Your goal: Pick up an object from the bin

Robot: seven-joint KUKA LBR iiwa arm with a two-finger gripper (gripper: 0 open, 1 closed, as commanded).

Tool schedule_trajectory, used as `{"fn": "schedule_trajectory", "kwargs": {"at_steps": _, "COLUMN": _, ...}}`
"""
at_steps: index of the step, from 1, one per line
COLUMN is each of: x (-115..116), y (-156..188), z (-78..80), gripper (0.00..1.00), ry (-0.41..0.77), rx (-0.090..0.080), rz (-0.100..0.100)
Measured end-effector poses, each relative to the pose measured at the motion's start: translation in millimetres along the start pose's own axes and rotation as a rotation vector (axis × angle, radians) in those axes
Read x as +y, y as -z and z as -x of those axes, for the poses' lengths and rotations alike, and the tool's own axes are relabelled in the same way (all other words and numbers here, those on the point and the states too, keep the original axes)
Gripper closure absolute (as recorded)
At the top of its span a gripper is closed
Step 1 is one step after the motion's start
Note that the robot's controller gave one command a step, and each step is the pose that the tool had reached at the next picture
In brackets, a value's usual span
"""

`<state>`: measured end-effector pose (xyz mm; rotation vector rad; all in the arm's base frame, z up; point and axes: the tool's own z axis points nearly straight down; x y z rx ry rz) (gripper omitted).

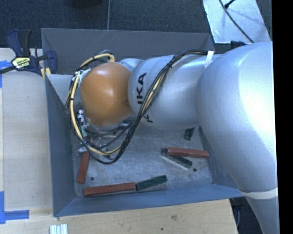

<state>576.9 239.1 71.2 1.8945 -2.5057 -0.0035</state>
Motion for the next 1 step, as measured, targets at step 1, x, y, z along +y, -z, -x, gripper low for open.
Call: {"fn": "schedule_trajectory", "kwargs": {"at_steps": 1, "x": -1.9, "y": 125.9, "z": 1.8, "gripper": 1.0, "ry": -0.005, "rx": -0.007, "rz": -0.011}}
